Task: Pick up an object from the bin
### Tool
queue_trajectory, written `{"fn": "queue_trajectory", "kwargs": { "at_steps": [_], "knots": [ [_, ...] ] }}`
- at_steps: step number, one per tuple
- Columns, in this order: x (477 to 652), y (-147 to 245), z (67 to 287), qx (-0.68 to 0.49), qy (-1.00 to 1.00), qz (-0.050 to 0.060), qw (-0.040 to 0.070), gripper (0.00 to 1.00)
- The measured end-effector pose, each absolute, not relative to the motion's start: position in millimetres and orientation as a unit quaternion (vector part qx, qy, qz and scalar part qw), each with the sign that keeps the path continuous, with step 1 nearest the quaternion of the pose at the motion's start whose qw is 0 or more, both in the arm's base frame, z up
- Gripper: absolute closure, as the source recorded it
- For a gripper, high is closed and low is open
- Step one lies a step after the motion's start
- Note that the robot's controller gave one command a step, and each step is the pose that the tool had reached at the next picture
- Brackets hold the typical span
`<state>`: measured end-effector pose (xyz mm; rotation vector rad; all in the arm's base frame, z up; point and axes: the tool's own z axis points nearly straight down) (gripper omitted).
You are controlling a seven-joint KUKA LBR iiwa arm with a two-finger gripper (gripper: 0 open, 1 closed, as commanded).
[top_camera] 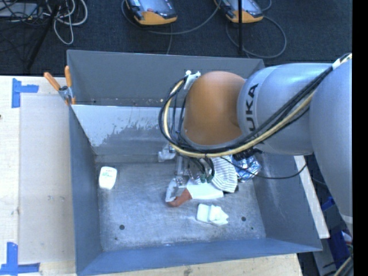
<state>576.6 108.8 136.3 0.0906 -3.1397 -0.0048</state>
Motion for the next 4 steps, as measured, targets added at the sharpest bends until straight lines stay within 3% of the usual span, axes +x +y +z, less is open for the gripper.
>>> {"fn": "queue_trajectory", "kwargs": {
  "at_steps": [1,2,3,4],
  "knots": [
    [588.6,81,121,0.016,-1.0,0.001,-0.003,0.0],
    [568.3,68,81,0.321,-0.947,-0.003,-0.004,1.0],
    [568.4,67,81,0.32,-0.947,-0.003,-0.004,1.0],
    [564.1,59,213,0.322,-0.947,-0.001,-0.001,1.0]
  ]
}}
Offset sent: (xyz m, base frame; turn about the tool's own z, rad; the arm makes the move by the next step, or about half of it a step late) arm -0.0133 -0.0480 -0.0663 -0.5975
